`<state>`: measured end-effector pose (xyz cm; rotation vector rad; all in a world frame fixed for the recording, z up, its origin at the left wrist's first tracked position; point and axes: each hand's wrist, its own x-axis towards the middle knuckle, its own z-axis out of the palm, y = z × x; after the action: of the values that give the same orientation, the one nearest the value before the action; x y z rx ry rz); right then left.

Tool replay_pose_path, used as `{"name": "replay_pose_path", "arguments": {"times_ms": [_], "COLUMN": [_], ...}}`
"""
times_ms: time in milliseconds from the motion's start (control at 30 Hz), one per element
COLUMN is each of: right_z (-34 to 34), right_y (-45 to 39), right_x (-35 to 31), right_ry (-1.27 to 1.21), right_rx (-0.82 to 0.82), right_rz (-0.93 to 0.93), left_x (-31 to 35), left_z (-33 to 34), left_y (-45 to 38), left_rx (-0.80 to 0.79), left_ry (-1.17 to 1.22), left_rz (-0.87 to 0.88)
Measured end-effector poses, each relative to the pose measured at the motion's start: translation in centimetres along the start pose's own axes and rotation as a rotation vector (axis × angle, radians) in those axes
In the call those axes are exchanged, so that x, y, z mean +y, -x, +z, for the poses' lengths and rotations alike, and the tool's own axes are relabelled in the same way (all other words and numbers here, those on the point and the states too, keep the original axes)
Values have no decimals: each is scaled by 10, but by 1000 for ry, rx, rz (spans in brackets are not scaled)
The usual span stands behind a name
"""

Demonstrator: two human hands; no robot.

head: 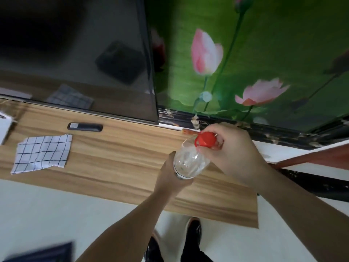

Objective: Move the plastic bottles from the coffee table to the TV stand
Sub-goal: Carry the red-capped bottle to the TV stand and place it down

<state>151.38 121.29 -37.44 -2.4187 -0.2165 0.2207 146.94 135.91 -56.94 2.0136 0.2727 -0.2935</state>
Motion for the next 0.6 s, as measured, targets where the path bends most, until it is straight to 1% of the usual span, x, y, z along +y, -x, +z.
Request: {"name": "replay_pose_path", "arguments": {"times_ms": [133, 300, 600], "right_z": [32, 65, 82], "right_y": [-28, -59, -106], "right_x": [27, 54, 82], "right_ry": [61, 114, 150], "right_rx": [0, -43, -17], "right_rz": [-42, -70, -84], "left_x": [-30, -53, -63], "left_z": [24, 45, 60], "left_y": [-38, -77, -130], "left_rx": [30, 94, 129], "left_ry": [27, 50, 84], "left_rz": [-25, -44, -30]}}
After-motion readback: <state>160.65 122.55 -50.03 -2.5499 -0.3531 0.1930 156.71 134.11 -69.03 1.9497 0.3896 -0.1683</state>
